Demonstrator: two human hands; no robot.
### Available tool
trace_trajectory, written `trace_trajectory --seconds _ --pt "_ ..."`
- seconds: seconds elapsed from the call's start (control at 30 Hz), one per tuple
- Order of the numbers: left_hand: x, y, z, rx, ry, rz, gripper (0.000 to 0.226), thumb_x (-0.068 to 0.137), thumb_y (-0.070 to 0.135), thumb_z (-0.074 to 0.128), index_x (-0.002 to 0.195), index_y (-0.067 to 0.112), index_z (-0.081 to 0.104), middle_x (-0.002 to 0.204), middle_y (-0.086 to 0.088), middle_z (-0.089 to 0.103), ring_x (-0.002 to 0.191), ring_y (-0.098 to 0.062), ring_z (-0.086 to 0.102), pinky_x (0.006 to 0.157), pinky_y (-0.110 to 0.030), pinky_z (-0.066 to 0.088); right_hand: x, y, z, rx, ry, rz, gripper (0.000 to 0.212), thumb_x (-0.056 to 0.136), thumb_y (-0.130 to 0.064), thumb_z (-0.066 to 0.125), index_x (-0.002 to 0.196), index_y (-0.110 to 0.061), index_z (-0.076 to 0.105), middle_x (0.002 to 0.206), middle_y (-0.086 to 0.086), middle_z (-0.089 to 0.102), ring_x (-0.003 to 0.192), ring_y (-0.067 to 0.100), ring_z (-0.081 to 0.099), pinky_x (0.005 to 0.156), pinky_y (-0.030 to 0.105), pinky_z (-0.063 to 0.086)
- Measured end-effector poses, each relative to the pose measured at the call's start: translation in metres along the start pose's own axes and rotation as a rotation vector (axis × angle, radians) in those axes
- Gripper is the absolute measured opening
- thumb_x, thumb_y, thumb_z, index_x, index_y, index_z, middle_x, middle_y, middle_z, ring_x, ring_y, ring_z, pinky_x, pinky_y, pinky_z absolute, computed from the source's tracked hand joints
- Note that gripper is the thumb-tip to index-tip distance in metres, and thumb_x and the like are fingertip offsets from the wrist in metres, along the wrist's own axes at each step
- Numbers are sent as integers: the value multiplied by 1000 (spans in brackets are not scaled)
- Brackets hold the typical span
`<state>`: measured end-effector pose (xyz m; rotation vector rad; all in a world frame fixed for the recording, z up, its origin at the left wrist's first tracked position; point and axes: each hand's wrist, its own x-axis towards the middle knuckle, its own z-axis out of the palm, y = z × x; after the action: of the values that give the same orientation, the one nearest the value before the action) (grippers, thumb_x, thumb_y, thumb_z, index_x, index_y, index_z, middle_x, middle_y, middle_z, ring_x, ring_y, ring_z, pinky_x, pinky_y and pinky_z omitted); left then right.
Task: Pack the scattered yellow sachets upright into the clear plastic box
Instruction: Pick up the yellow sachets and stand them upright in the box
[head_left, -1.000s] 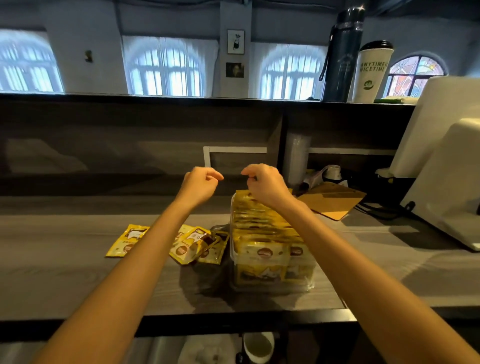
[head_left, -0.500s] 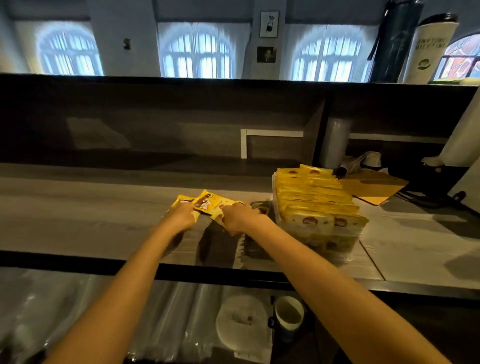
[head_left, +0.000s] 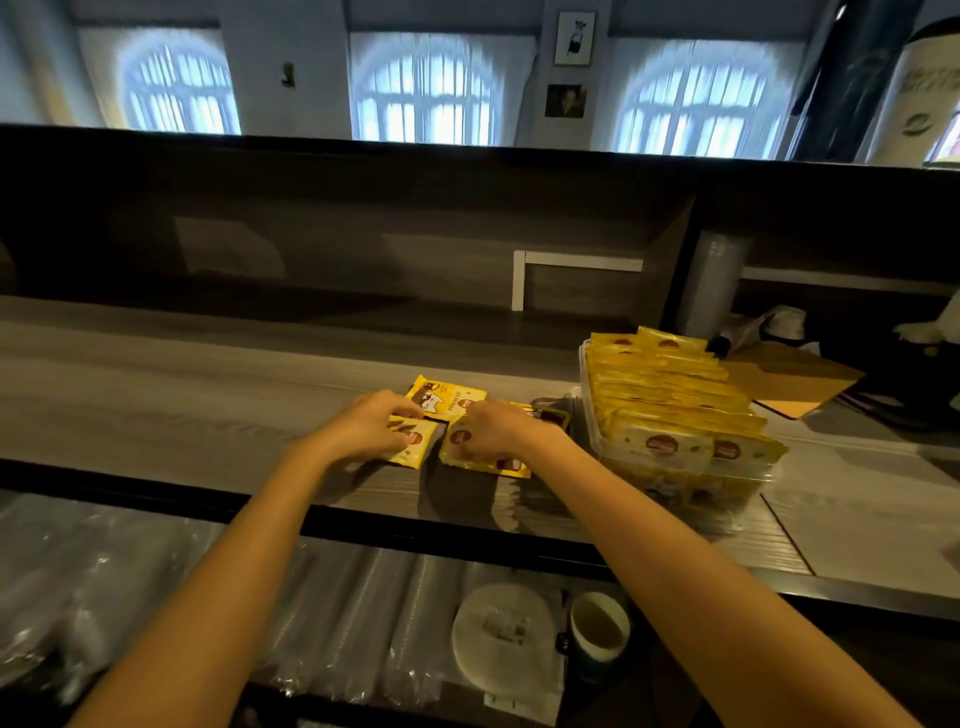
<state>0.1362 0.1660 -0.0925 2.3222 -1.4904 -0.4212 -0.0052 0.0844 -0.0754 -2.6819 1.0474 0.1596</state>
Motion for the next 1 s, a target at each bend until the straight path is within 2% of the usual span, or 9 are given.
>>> trace_trajectory --seconds 0.1,0.23,0.37,0.47,0.53,0.67,0.8,0.9,1.0 --pt "2 -2 -2 20 -143 30 56 91 10 52 141 29 35 140 -7 38 108 -17 46 80 -25 44 -3 1 -1 45 82 39 50 87 -33 60 125 -3 47 131 17 44 117 31 49 92 35 45" --pt "6 0 -3 49 -156 -37 66 88 22 59 145 28 25 147 -8 35 135 -26 31 108 -40 35 -8 0 -4 -28 280 94 39 85 -26 66 117 -6 55 121 13 54 109 27 56 86 33 48" --pt "6 10 -4 134 -82 -54 64 84 23 64 141 20 35 142 -9 38 134 -28 27 107 -41 34 -11 -3 -10 2 425 83 34 88 -15 61 119 -5 52 119 12 59 110 29 57 83 34 48" --pt "9 14 -8 -42 -42 -67 28 79 12 68 106 17 61 115 -11 58 113 -25 51 91 -37 47 -15 -7 -19 143 515 81 38 89 -19 60 122 -6 47 120 13 57 112 31 56 84 35 47" --pt "5 19 -15 -162 32 -56 15 78 8 69 83 18 59 90 -6 61 88 -19 58 71 -29 49 -18 -7 -28 209 562 58 35 89 -21 59 118 -6 48 115 12 59 108 30 57 79 34 46" --pt "2 35 -38 -319 270 -2 13 77 9 71 77 16 59 76 1 59 73 -11 57 54 -20 42 -22 -6 -48 318 690 18 26 90 -18 55 112 -6 48 107 13 61 99 30 59 67 32 41" --pt "4 52 -55 -331 483 54 13 78 14 71 87 18 63 80 5 59 85 -14 59 68 -29 51 -19 5 -66 505 836 -6 26 90 -17 58 115 -13 53 109 10 63 102 24 60 77 37 55" --pt "9 65 -57 -356 631 100 15 81 18 68 96 17 66 89 1 64 90 -18 62 77 -38 55 -14 24 -81 633 929 14 28 88 -15 61 116 -17 58 112 9 66 99 26 65 76 43 58" --pt "22 85 -52 -401 733 144 16 84 17 65 99 11 66 100 -7 67 93 -20 62 72 -31 51 -16 50 -94 656 992 99 31 88 -19 61 119 -17 62 113 8 67 102 25 64 83 42 56"
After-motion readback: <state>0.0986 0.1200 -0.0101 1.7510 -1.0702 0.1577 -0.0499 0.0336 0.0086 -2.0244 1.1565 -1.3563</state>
